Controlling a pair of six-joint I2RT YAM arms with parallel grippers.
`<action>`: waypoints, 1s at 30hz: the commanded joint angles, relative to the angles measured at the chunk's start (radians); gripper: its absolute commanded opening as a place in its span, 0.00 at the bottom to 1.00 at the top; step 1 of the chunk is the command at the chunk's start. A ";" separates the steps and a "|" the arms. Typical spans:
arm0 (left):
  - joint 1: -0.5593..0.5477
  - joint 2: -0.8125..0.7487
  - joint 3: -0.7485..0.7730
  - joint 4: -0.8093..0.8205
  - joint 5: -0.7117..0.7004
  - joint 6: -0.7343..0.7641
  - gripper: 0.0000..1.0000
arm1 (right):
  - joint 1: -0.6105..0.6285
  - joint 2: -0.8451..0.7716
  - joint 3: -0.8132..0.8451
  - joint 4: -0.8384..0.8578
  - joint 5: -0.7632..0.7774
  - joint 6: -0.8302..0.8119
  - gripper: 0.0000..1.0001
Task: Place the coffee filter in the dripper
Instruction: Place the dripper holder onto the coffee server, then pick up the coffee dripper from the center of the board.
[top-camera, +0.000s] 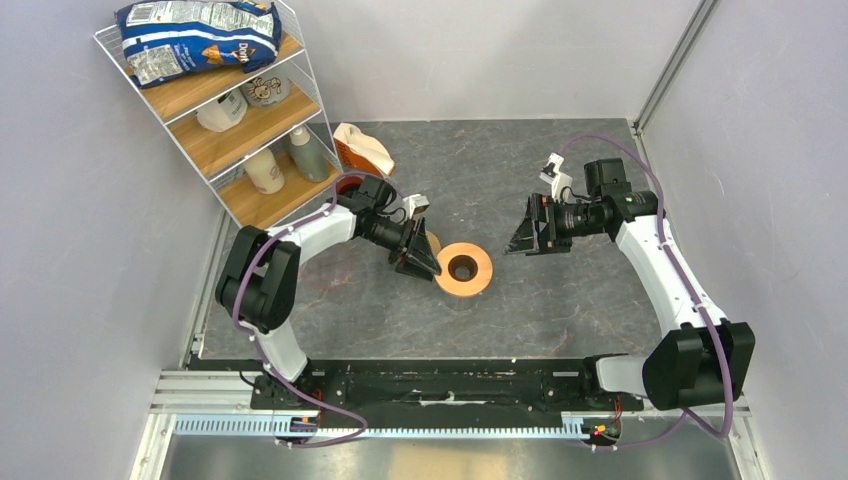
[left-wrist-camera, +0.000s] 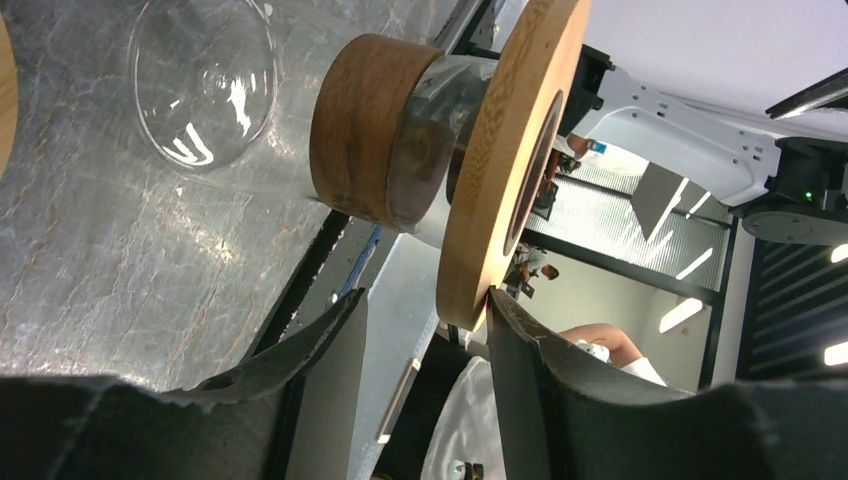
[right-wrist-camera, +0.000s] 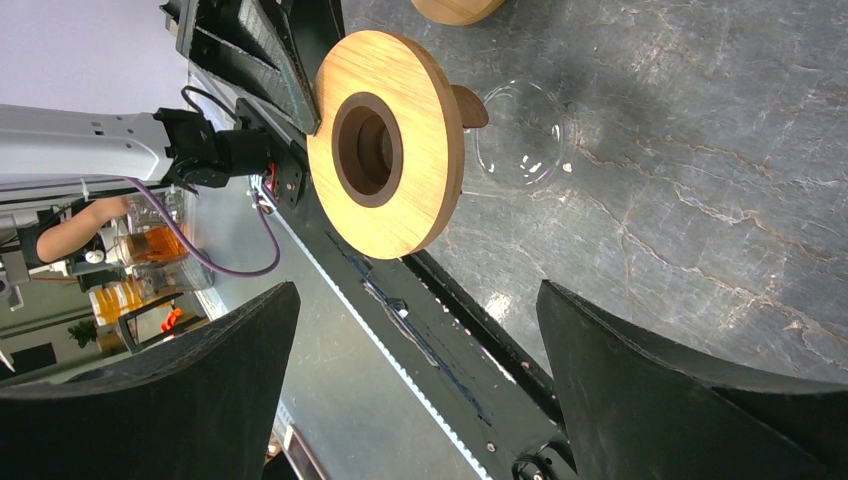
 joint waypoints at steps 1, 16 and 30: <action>0.001 -0.014 0.039 -0.038 -0.021 0.031 0.57 | 0.003 -0.009 0.045 -0.009 -0.017 -0.015 0.97; 0.210 -0.266 0.005 -0.333 -0.113 0.294 0.92 | 0.003 -0.003 0.086 -0.013 -0.016 -0.031 0.97; 0.495 -0.484 0.305 -0.818 -0.382 0.758 0.86 | 0.002 0.030 0.150 -0.043 -0.009 -0.112 0.97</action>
